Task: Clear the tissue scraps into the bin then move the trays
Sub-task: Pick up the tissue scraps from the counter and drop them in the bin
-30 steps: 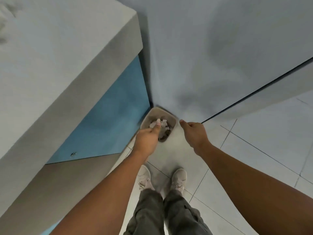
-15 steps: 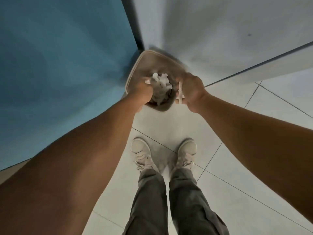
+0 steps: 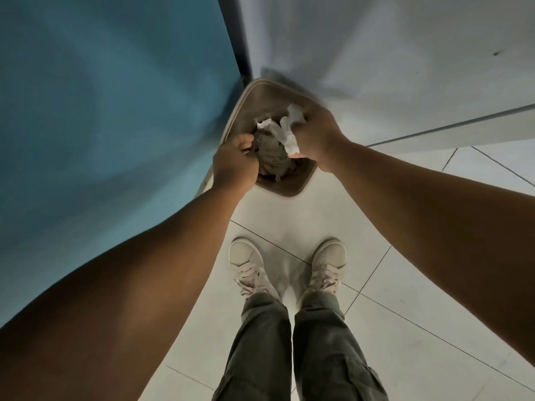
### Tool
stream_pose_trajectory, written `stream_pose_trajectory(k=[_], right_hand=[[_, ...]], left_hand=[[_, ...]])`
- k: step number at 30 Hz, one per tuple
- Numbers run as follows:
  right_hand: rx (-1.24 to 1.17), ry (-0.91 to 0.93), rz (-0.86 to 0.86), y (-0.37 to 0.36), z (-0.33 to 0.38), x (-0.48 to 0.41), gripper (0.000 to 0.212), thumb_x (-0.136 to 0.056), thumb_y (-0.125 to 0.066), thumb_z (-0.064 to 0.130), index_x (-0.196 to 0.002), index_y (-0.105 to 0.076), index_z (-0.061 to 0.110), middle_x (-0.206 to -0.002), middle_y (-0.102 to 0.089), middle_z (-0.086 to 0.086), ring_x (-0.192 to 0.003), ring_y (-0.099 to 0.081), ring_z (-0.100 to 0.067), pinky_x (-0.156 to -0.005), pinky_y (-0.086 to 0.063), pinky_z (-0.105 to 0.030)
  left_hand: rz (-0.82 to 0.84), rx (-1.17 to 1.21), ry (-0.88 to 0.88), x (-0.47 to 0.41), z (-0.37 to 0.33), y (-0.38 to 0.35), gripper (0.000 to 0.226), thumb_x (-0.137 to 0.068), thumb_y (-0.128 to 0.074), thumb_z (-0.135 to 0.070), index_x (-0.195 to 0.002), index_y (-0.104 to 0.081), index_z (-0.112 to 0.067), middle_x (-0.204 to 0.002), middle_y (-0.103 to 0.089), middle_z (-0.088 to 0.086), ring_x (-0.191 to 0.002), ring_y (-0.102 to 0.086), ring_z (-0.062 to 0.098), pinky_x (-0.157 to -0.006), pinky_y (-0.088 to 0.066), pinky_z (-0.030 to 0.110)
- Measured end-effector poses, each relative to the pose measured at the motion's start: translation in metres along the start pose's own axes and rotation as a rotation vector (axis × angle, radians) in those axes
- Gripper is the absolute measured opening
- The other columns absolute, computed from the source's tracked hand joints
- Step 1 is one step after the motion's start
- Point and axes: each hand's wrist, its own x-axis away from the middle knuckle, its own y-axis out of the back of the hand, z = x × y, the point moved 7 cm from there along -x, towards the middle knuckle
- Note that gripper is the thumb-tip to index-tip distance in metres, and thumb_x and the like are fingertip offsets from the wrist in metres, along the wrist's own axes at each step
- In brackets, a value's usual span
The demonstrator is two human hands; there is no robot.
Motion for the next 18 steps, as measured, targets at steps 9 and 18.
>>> stream_pose_trajectory(k=[9, 18], right_hand=[[0.442, 0.163, -0.039, 0.024, 0.037, 0.07, 0.04, -0.091, -0.051, 0.012, -0.131, -0.055, 0.016, -0.13, -0.059, -0.01, -0.115, -0.057, -0.03, -0.095, -0.049, -0.037], [0.58, 0.401, -0.027, 0.074, 0.148, 0.266, 0.044, -0.091, -0.055, 0.023, -0.135, -0.051, 0.025, -0.131, -0.058, -0.001, -0.122, -0.052, -0.024, -0.091, -0.036, -0.023]], left_hand=[[0.033, -0.066, -0.056, 0.055, -0.044, 0.035, 0.042, -0.091, -0.05, -0.002, -0.129, -0.062, -0.017, -0.126, -0.065, 0.001, -0.113, -0.061, 0.013, -0.093, -0.042, 0.017], [-0.014, -0.151, -0.307, 0.19, -0.189, 0.126, 0.039, -0.09, -0.059, -0.007, -0.128, -0.061, -0.017, -0.123, -0.066, 0.002, -0.111, -0.061, 0.017, -0.095, -0.045, 0.023]])
